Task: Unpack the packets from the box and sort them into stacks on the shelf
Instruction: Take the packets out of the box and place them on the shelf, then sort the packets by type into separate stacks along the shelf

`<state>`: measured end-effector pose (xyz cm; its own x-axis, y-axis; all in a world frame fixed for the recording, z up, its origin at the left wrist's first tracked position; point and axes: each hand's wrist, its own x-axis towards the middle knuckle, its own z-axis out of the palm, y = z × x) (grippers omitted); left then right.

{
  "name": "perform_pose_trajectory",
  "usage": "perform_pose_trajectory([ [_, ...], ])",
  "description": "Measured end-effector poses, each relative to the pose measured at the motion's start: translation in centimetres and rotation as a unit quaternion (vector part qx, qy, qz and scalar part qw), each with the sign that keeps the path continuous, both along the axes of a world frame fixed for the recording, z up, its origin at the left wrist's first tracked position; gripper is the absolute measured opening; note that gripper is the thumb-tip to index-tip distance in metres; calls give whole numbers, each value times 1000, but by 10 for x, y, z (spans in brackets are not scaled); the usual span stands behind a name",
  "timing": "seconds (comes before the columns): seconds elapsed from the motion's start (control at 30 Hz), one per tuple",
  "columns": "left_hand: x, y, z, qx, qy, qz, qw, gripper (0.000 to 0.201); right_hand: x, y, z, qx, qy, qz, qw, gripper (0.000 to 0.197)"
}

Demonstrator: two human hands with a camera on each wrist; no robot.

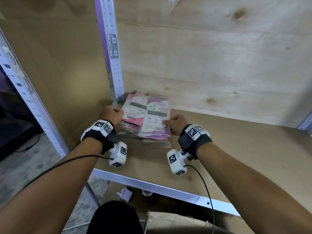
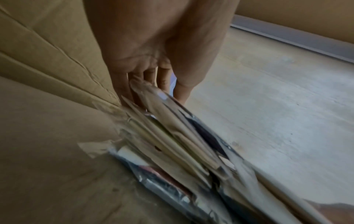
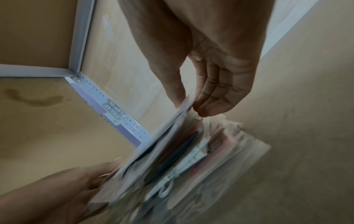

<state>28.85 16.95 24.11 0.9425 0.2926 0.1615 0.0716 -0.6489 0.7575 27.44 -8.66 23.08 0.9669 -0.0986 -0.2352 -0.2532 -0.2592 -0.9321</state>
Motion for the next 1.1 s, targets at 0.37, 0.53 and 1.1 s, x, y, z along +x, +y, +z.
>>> perform_pose_trajectory([
  [0.37, -28, -4, 25, 21, -21, -9, 1000, 25, -4, -9, 4, -79, -3, 4, 997, 23],
  [0.53, -50, -27, 48, 80, -86, 14, 993, 30, -23, -28, 14, -41, -9, 2, 999, 23],
  [1.1, -116, -186, 65, -238, 160, -253, 924, 48, -159, -140, 64, 4, -180, 22, 983, 20],
])
